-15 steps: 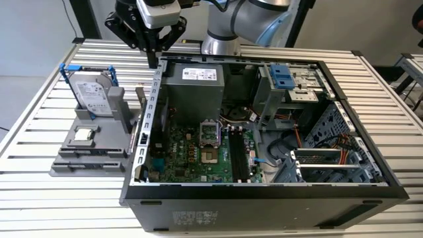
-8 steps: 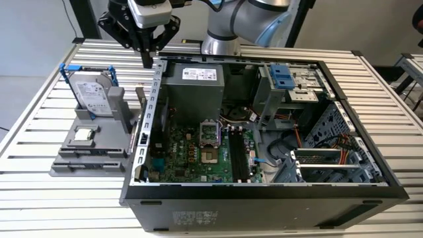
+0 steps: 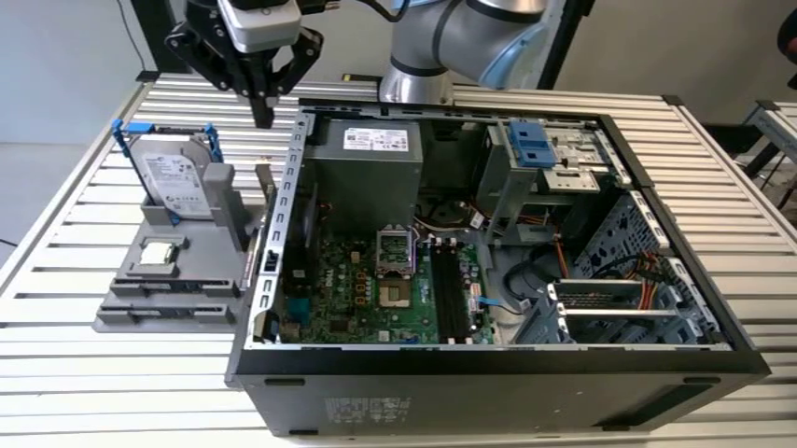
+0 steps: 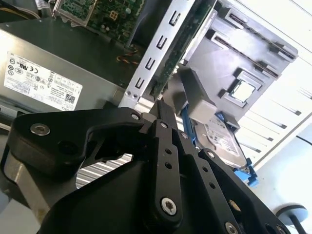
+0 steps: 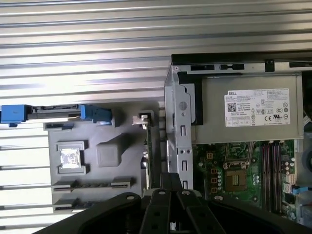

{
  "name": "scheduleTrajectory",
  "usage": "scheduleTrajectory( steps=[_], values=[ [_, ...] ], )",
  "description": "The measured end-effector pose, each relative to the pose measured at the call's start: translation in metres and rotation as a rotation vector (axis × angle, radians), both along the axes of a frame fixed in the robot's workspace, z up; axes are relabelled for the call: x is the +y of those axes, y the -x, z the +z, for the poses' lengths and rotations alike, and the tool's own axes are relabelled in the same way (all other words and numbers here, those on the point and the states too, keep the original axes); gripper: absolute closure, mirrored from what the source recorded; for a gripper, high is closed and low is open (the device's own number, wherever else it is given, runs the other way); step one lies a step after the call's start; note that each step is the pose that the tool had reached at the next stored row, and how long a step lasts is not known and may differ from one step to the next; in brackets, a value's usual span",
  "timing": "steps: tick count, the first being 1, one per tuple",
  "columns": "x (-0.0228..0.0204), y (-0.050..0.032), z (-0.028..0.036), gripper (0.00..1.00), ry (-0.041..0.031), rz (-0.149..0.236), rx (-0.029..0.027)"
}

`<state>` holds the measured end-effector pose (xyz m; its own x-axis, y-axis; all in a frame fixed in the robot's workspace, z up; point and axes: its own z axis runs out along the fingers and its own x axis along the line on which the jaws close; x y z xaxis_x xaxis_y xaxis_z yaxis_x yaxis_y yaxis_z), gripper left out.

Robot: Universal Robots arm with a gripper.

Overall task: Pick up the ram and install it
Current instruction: 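Reach for the ram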

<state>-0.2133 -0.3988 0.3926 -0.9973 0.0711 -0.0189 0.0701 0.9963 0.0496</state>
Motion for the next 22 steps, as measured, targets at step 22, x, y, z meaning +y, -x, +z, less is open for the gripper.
scheduleTrajectory(
  steps=[22],
  values=[
    [0.0000,0.0485,0.0000,1.00,0.0000,0.000,0.0000]
  ],
)
